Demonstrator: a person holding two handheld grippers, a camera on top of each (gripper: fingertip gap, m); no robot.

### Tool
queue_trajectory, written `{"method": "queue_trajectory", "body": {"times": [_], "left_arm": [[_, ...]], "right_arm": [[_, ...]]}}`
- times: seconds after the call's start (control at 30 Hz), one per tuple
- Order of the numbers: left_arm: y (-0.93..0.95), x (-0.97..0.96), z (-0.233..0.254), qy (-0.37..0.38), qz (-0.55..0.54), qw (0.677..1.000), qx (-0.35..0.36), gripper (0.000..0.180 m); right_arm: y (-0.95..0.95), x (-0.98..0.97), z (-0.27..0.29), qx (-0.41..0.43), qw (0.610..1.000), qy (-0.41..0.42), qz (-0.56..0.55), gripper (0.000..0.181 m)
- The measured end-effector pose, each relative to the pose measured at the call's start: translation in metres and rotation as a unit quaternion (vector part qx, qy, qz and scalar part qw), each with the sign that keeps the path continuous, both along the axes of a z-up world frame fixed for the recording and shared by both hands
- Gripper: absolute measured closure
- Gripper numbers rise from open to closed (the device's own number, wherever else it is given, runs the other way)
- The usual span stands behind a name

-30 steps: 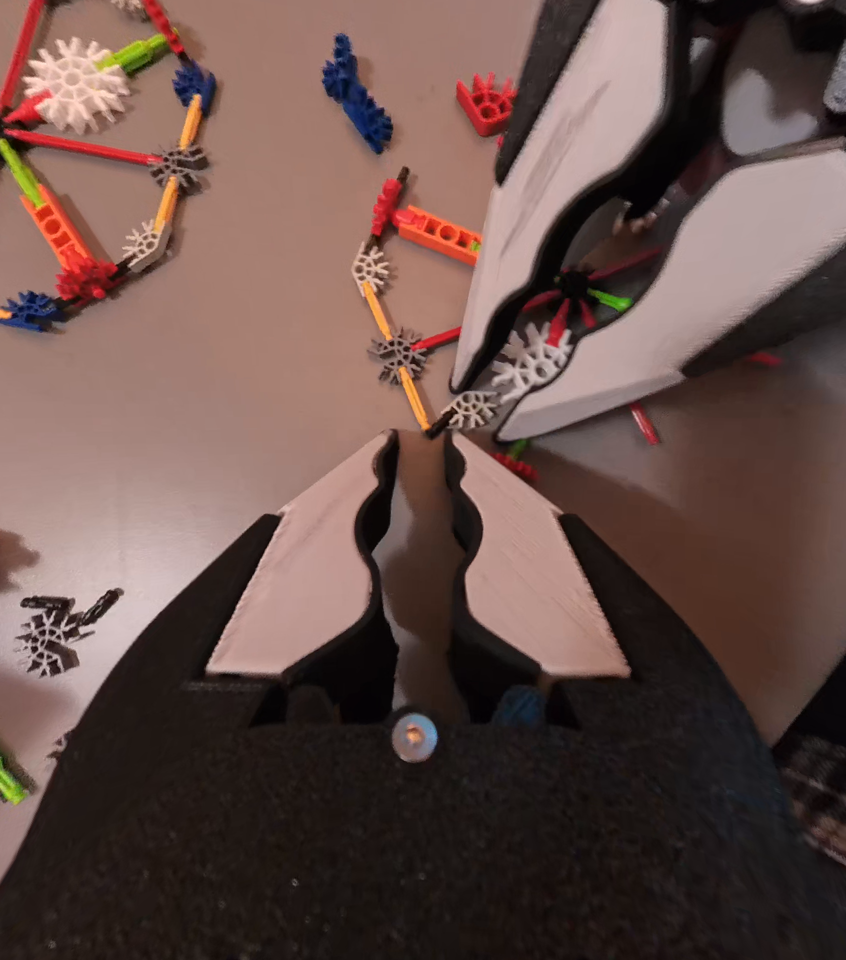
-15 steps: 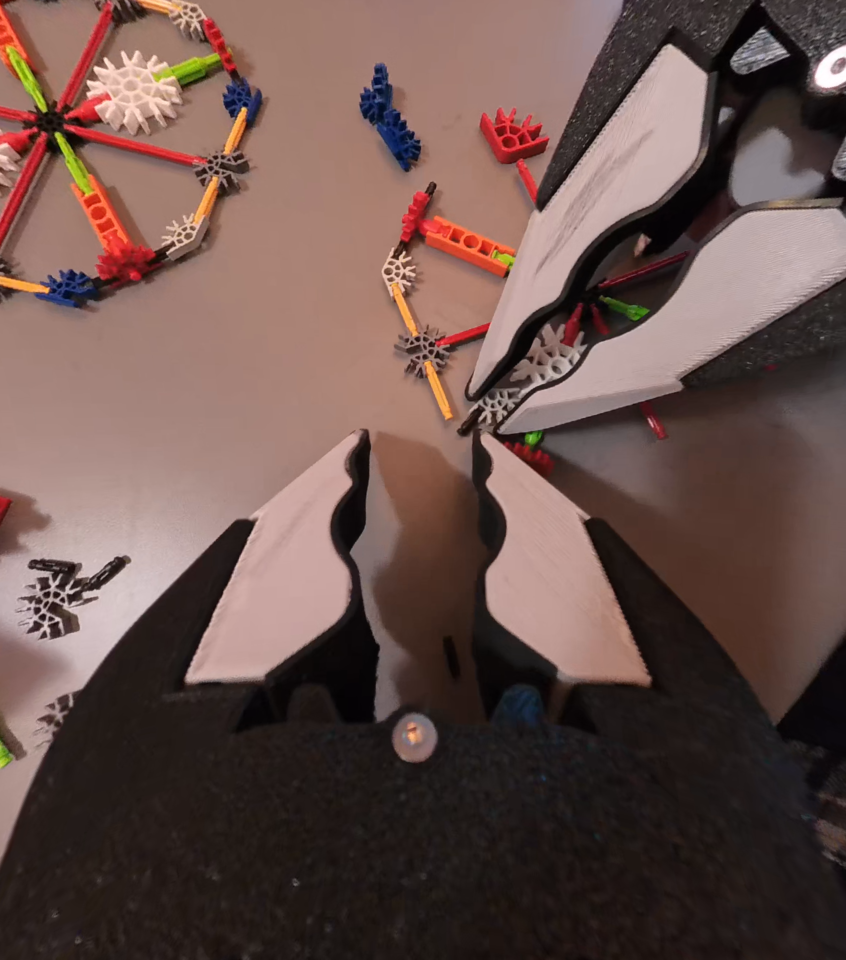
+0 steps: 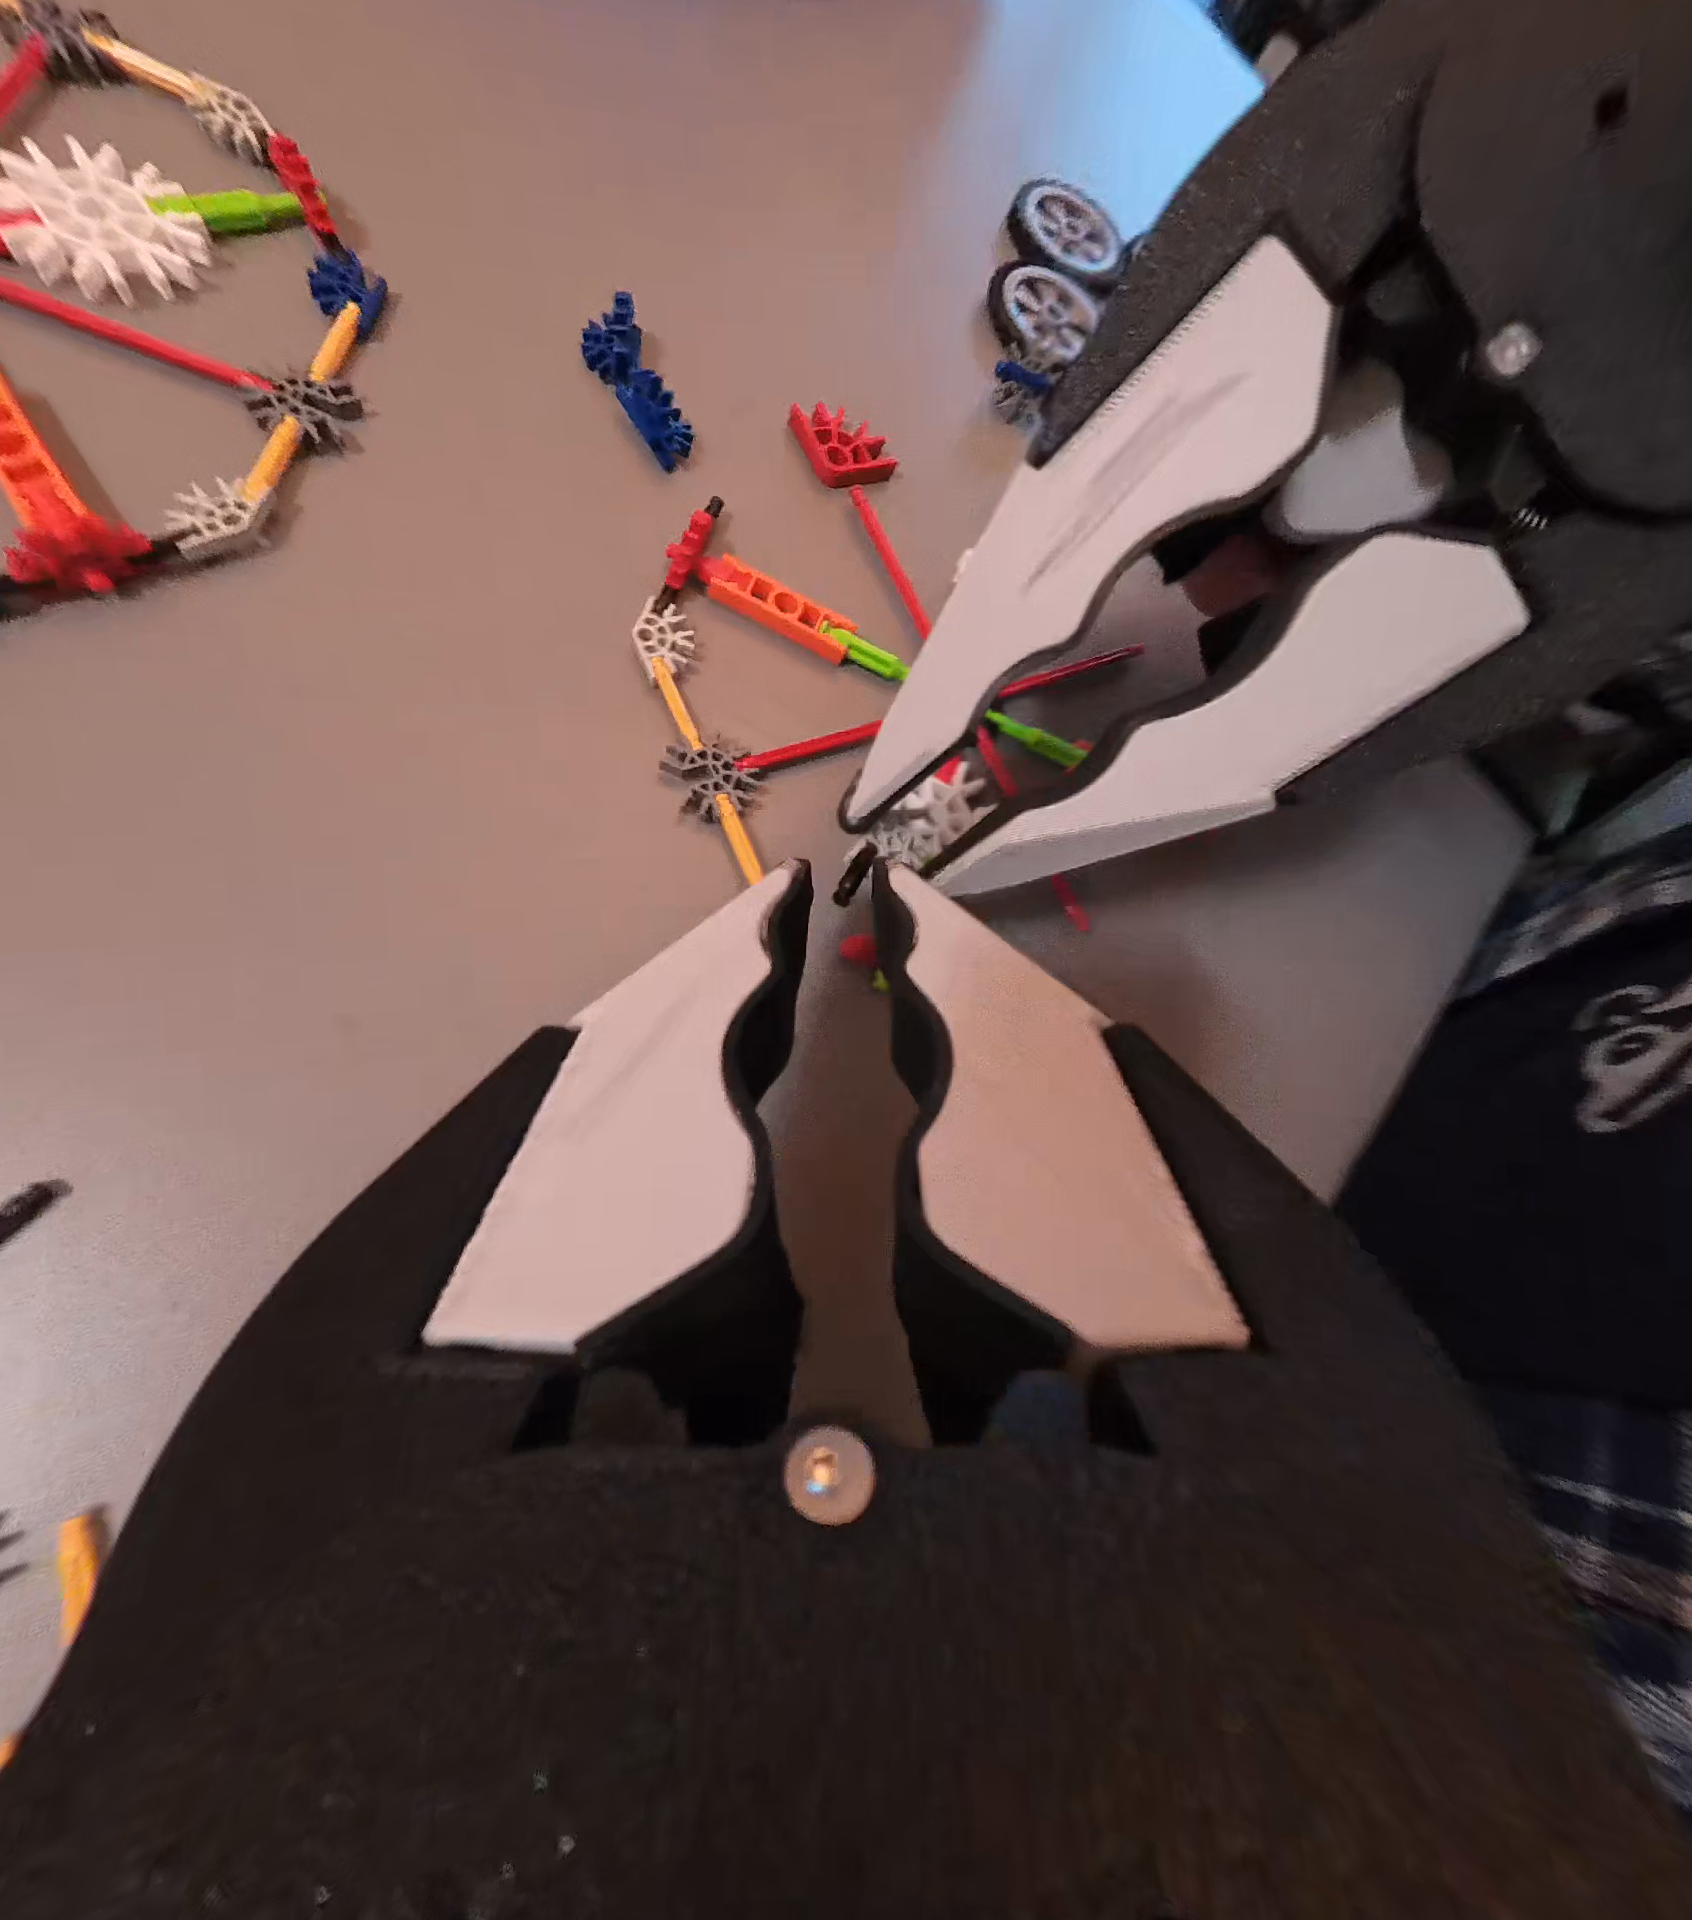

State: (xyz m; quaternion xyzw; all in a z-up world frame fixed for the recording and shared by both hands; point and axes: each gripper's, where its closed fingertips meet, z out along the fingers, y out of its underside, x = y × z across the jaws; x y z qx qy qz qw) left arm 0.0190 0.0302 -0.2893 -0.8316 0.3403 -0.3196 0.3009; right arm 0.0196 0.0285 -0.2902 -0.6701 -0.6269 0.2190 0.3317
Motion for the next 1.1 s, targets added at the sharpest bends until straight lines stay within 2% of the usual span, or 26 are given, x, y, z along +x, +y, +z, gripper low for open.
{"method": "queue_trajectory", "body": {"times": [0.17, 0.3, 0.37, 0.5, 0.63, 0.73, 0.9, 1.1], "left_arm": [[-0.007, 0.002, 0.011, -0.082, -0.010, 0.994, -0.077, 0.172], [-0.010, 0.001, 0.014, -0.114, -0.009, 0.988, -0.105, 0.174], [-0.010, 0.001, 0.015, -0.126, -0.003, 0.986, -0.111, 0.178], [-0.009, -0.001, 0.014, -0.156, 0.021, 0.980, -0.124, 0.178], [-0.005, -0.004, 0.020, -0.193, 0.042, 0.973, -0.121, 0.178], [0.001, -0.007, 0.026, -0.221, 0.066, 0.966, -0.114, 0.179], [0.006, -0.004, 0.037, -0.261, 0.086, 0.958, -0.085, 0.178], [0.008, -0.003, 0.043, -0.287, 0.091, 0.951, -0.069, 0.178]], "right_arm": [[-0.005, -0.002, 0.013, 0.057, 0.998, 0.000, 0.031, 0.169], [-0.006, -0.004, 0.016, 0.080, 0.996, -0.004, 0.043, 0.170], [-0.008, -0.004, 0.016, 0.087, 0.995, -0.006, 0.050, 0.178], [-0.005, -0.004, 0.017, 0.074, 0.997, 0.002, 0.039, 0.179], [0.000, -0.001, 0.024, 0.003, 0.999, 0.049, -0.019, 0.175], [0.004, 0.005, 0.017, -0.102, 0.987, 0.080, -0.094, 0.158], [0.000, 0.001, 0.032, -0.285, 0.916, 0.230, -0.163, 0.160], [0.008, -0.004, 0.040, -0.319, 0.888, 0.277, -0.183, 0.175]]}}
